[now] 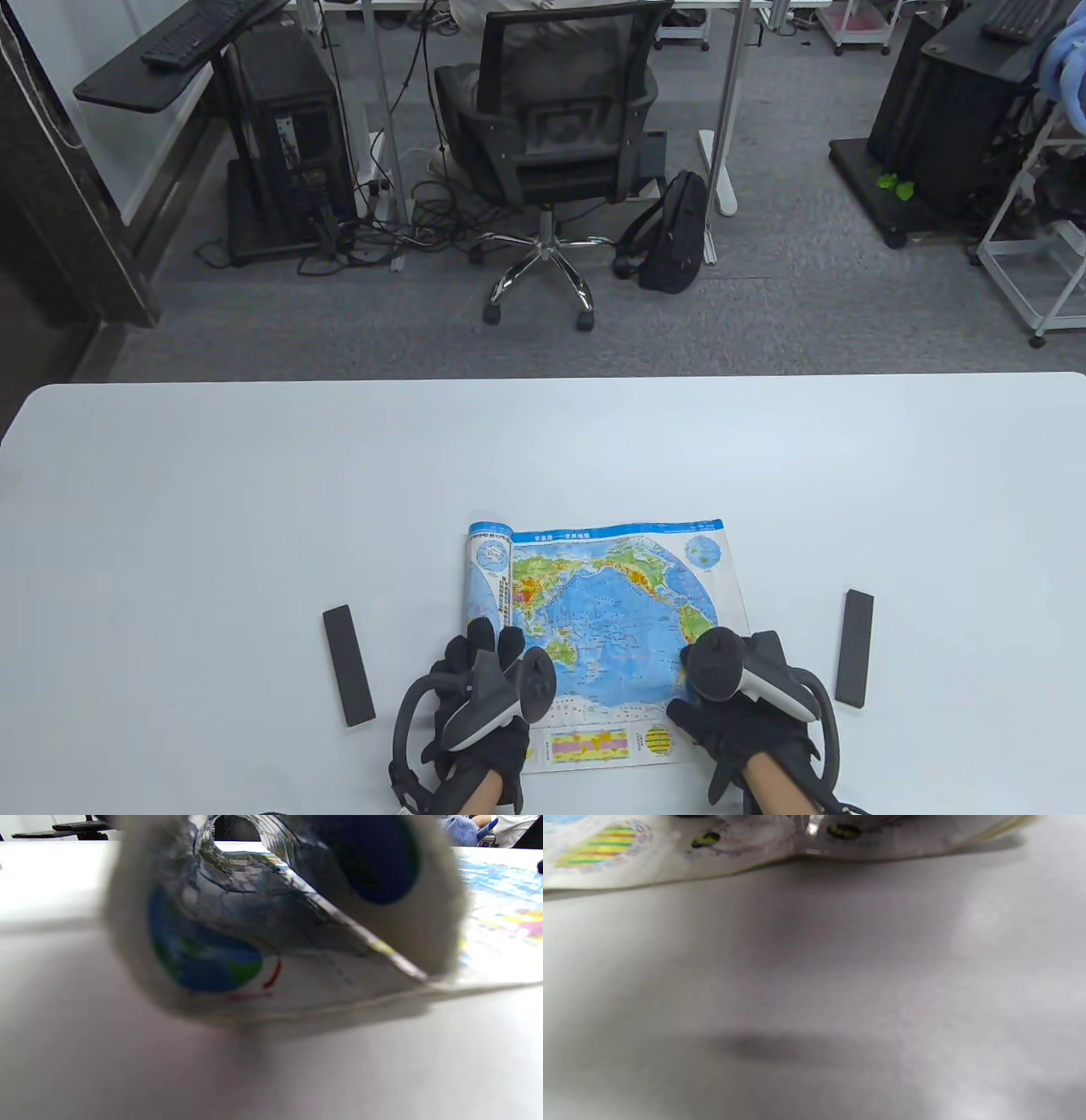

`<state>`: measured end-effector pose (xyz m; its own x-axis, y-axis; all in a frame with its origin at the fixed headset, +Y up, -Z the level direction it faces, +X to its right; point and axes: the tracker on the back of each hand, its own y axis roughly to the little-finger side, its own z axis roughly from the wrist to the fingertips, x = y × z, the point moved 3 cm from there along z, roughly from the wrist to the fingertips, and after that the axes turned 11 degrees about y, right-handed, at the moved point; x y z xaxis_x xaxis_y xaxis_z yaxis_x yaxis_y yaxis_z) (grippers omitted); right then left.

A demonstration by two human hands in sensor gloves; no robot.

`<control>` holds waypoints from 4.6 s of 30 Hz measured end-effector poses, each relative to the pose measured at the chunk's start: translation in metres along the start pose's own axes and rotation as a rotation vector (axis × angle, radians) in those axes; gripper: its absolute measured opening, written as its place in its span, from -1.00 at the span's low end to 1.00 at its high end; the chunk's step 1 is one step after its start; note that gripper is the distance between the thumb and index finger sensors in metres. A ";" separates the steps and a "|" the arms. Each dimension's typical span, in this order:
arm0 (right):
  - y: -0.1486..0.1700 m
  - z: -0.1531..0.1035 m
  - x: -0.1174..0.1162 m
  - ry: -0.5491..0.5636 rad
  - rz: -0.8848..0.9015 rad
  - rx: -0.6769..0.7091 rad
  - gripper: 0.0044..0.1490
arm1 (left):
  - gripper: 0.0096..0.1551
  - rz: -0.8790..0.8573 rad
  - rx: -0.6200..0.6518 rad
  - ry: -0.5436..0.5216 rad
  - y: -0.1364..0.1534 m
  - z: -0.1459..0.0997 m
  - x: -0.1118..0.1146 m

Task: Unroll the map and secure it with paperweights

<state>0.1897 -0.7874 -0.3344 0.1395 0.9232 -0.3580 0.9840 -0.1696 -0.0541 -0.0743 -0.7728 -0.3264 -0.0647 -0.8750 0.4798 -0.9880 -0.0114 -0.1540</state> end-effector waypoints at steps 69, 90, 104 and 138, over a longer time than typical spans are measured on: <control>0.043 0.000 0.010 0.034 0.050 -0.141 -0.05 | 0.01 0.229 -0.258 0.155 -0.016 0.040 -0.021; 0.057 -0.001 0.014 0.002 0.208 -0.116 0.06 | 0.00 -0.155 0.187 0.411 -0.155 0.091 0.004; 0.057 -0.001 0.014 -0.017 0.202 -0.112 0.08 | 0.01 -0.154 0.144 0.498 -0.155 0.099 0.011; 0.175 -0.016 0.034 0.146 0.463 -0.447 0.10 | 0.01 -0.155 0.127 0.506 -0.155 0.099 0.010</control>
<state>0.3684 -0.7800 -0.3410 0.5417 0.8320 -0.1199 0.7657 -0.4295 0.4787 0.0922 -0.8279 -0.3829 -0.0103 -0.5162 0.8564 -0.9686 -0.2077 -0.1369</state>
